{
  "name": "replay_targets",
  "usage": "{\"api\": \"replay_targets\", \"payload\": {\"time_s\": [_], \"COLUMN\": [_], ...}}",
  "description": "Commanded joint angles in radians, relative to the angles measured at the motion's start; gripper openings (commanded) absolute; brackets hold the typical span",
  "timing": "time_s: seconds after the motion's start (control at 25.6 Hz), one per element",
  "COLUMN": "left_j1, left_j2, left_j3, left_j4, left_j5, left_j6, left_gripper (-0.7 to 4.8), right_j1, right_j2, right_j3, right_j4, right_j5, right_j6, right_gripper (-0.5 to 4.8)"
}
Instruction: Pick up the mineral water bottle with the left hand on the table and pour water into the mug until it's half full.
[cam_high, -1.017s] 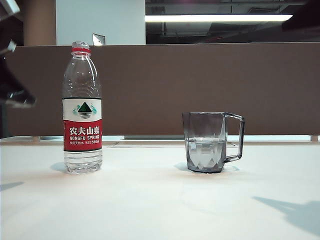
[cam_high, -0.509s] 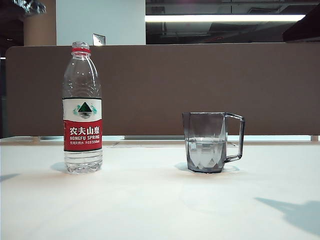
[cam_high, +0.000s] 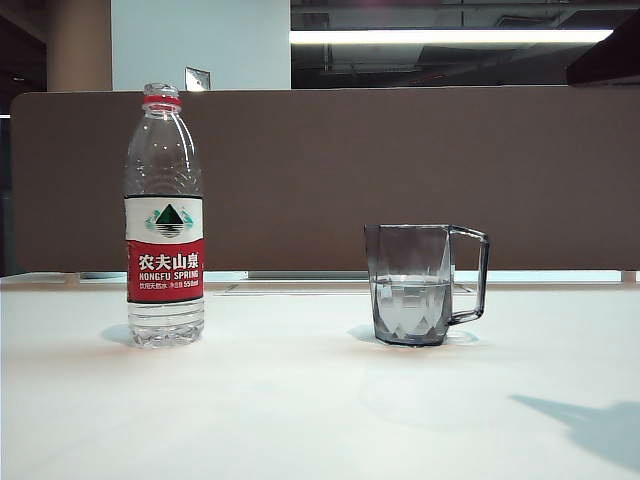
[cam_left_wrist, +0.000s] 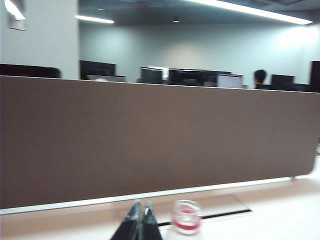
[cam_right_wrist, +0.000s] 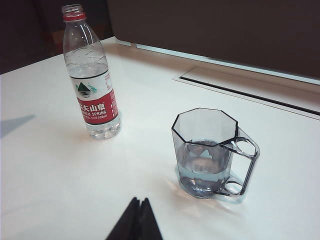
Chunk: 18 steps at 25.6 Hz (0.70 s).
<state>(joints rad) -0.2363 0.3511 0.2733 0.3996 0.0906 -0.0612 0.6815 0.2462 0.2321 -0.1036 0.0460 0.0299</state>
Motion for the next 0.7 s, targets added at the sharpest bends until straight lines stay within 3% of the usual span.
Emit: {"api": "replay_targets", "payload": {"time_s": [0.04,0.35,0.7], "left_j1": [0.059,0.138,0.150], "left_j2": [-0.068,-0.250,-0.346], "left_j3": [-0.026,-0.145,-0.245], "left_j4": [-0.021,-0.020,-0.024], "left_j5": [0.003,0.002,0.002], "left_j6": [0.002,0.001,0.001], "left_gripper": [-0.05,-0.05,-0.05], "right_j1": [0.000,0.000,0.000], "right_j2": [0.000,-0.001,-0.001], "right_j3": [0.006,0.006,0.006], "right_j4": [0.018,0.018,0.018], "right_j5": [0.000,0.000,0.000], "right_j6": [0.002,0.002,0.002], "right_gripper": [-0.01,-0.01,-0.01]}}
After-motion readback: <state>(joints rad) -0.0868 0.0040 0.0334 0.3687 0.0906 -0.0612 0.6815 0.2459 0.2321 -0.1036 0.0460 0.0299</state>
